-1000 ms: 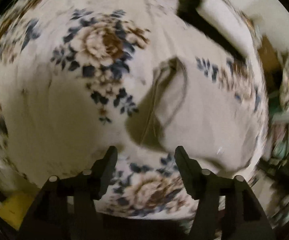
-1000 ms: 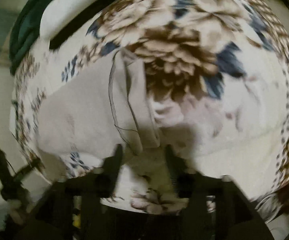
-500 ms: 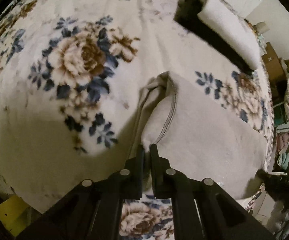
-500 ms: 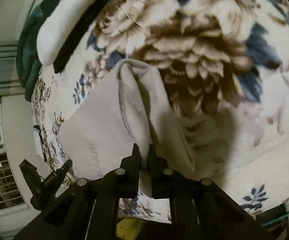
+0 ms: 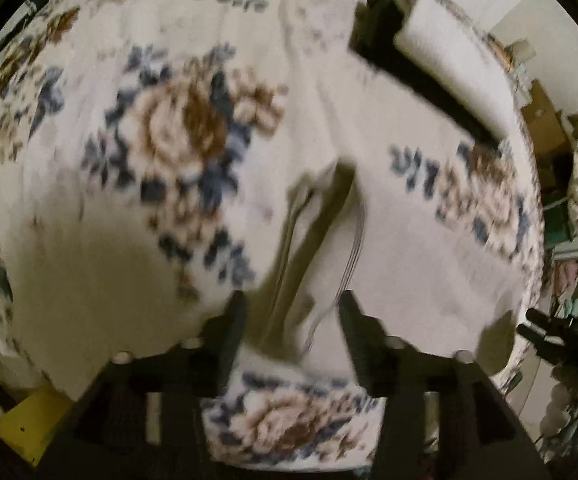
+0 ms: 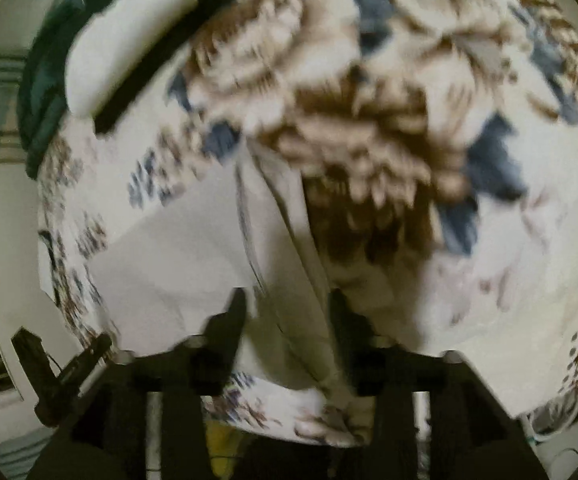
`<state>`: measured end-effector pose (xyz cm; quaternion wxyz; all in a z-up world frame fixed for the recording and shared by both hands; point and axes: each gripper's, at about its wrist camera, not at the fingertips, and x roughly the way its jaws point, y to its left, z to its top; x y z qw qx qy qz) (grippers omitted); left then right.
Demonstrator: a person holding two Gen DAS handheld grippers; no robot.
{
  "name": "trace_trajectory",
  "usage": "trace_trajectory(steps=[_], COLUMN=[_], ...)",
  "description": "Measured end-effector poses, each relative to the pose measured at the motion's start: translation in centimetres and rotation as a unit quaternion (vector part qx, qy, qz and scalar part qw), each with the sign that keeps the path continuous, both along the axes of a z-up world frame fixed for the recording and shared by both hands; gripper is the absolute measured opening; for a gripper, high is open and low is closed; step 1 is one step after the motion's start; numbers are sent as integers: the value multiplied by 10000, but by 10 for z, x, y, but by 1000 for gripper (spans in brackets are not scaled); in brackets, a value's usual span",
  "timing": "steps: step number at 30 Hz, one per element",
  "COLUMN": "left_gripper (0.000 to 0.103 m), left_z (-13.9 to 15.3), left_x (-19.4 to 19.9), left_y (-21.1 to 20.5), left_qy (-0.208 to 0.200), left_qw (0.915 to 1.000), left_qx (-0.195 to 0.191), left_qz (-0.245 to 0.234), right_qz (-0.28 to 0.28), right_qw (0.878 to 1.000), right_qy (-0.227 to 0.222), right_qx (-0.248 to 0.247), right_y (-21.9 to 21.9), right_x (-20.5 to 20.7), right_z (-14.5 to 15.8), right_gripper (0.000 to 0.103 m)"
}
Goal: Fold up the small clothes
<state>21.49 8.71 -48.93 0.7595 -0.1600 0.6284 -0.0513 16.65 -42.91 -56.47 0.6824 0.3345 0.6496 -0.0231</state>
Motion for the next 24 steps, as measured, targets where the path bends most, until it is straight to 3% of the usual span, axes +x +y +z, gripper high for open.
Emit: trace_trajectory(steps=[3,8,10,11,14,18,21,22,24], left_gripper=[49,49,49,49,51,50,51,57,63], left_z=[0,-30,-46,-53,-71,-68,-55,-54,-58], left_x=[32,79,90,93,101,101,85,78,64], left_y=[-5,-29,-36,-36,-24,0,24,33,47], left_qy=[-205,-219,-115,-70,48,208,224,241,316], left_qw=[9998,9994,9981,9974,9971,9992,9990,9972,9912], left_qx=[-18,183,457,568,663,318,-381,-710,-1276], left_qz=[39,-194,-400,-441,-367,-112,-8,31,162], right_qz=[-322,-585,-553,-538,-857,-1003,-802,-773,-737], right_qw=[9988,9956,9961,9968,9953,9943,9957,9952,9934], right_qy=[-277,-383,-351,-298,-252,-86,-53,-78,-138], right_qx=[246,620,599,517,363,347,460,587,866], right_y=[-12,-15,-7,-5,-10,-14,-9,-10,-16], right_x=[15,39,49,52,52,54,58,57,52], right_z=[3,-15,-25,-30,-41,-55,-51,-49,-45], right_gripper=[53,53,38,17,10,9,16,22,57])
